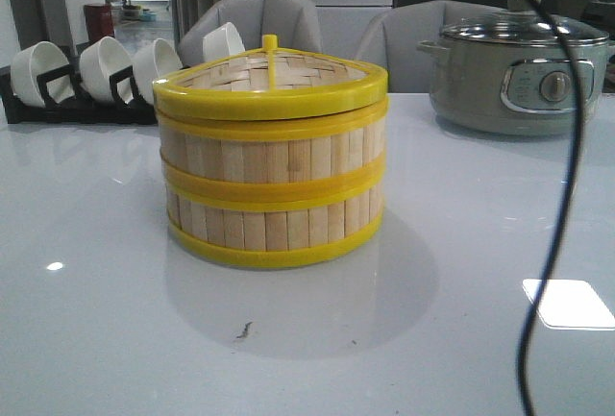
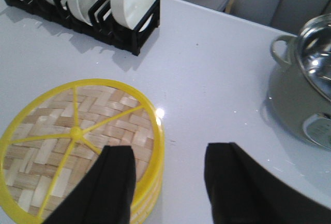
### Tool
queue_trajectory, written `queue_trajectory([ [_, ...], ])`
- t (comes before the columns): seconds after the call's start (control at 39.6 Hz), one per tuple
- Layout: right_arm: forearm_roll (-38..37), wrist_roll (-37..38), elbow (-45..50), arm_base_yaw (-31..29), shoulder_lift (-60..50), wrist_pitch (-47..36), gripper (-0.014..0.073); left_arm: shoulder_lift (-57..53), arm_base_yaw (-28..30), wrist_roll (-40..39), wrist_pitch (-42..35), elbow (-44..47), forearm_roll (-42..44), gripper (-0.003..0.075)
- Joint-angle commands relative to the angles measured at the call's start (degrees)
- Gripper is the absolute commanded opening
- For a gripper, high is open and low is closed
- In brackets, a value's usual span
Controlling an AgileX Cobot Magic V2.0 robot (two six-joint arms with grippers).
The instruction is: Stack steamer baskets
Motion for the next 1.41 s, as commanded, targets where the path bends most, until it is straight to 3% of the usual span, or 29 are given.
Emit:
queue_trajectory([
  [0.0, -1.0, 0.2, 7.0, -3.1, -9.4, -9.2, 0.0426, -0.4, -0.5, -0.4, -4.3, -1.7, -0.2, 0.0095],
  [0.2, -1.0, 0.2, 28.1, -11.1, -25.3, -20.0, 0.0426, -0.4, -0.5, -0.4, -4.3, -1.7, -0.2, 0.0095],
  [0.43, -1.0, 0.2, 45.7, -17.7, -41.2, -27.3, 0.0426, -0.4, -0.5, -0.4, -4.3, -1.7, -0.2, 0.0095],
  [0.96, -1.0, 0.2, 71.6, -22.7, -69.5, -27.6, 0.0426, -0.4, -0.5, -0.4, -4.3, -1.7, -0.2, 0.0095],
  [1.19, -1.0, 0.2, 79.2, -22.7, -74.7, -30.9, 0.0417, -0.4, -0.5, -0.4, -4.3, -1.7, -0.2, 0.0095],
  [1.29, -1.0, 0.1, 79.2, -22.7, -74.6, -31.7, 0.0308, -0.4, -0.5, -0.4, -4.3, -1.7, -0.2, 0.0095],
  [1.39, -1.0, 0.1, 79.2, -22.7, -74.6, -30.5, 0.0052, -0.4, -0.5, -0.4, -4.3, -1.7, -0.2, 0.0095],
])
